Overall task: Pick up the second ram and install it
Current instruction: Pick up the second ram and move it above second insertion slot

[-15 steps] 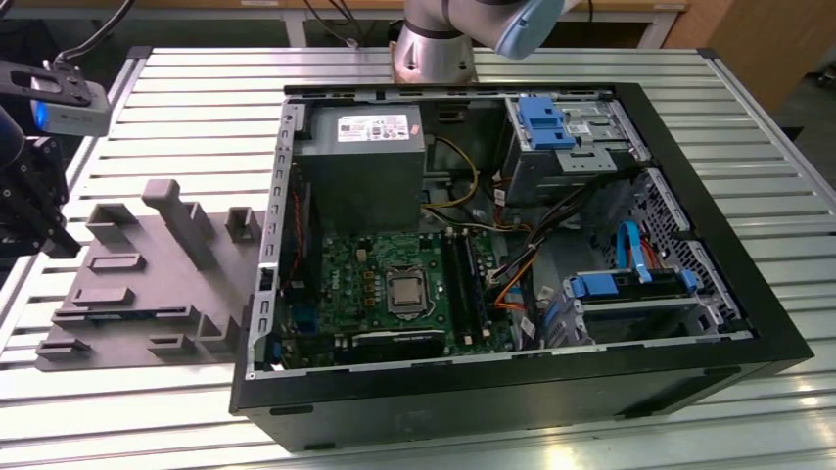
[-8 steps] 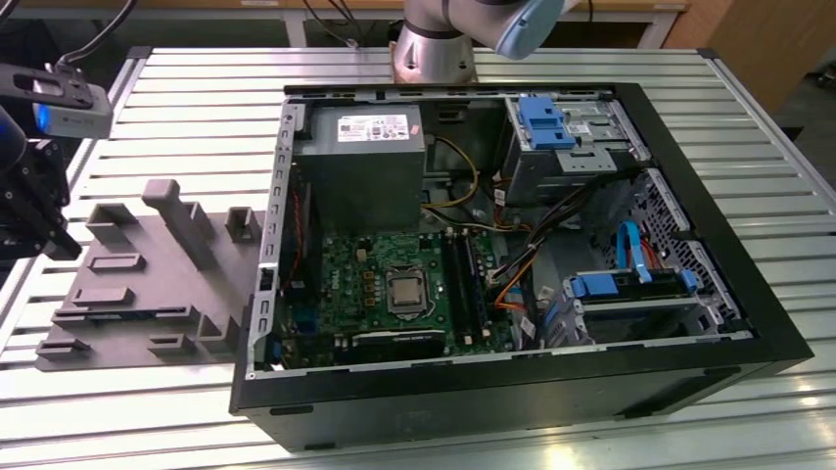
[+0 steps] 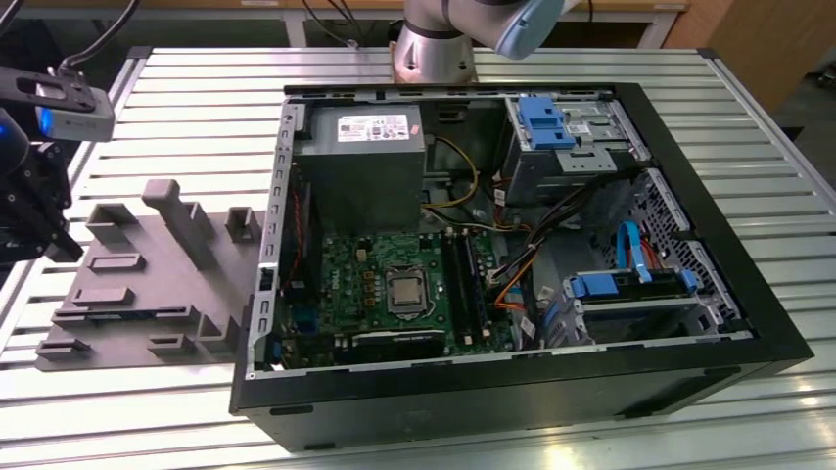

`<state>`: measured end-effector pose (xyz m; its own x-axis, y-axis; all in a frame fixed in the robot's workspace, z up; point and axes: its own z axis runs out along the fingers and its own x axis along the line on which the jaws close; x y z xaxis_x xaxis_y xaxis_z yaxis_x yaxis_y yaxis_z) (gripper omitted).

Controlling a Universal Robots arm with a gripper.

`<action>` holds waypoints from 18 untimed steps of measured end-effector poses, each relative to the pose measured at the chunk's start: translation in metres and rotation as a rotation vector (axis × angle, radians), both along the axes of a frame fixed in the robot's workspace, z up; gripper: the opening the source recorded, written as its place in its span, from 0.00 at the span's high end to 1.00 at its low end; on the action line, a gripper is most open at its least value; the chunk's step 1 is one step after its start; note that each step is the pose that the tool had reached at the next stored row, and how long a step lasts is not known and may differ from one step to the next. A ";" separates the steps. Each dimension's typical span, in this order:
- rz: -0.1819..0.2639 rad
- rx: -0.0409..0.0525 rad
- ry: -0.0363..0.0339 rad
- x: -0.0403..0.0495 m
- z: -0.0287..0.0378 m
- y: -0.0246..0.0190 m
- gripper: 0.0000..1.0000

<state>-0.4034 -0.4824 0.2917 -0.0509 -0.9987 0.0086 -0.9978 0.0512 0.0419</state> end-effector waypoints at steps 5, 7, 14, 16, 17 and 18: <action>0.000 -0.0005 0.0001 0.0000 -0.0023 0.0000 0.89; 0.000 -0.0005 0.0001 0.0000 -0.0031 0.0000 0.89; 0.000 -0.0005 0.0001 0.0000 -0.0075 0.0000 0.89; 0.000 -0.0006 0.0001 0.0000 -0.0090 0.0000 0.89; 0.000 -0.0005 0.0001 0.0000 -0.0098 0.0000 0.89; 0.000 -0.0005 0.0000 0.0000 -0.0105 0.0000 0.89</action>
<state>-0.4034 -0.4824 0.2812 -0.0509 -0.9987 0.0091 -0.9978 0.0512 0.0419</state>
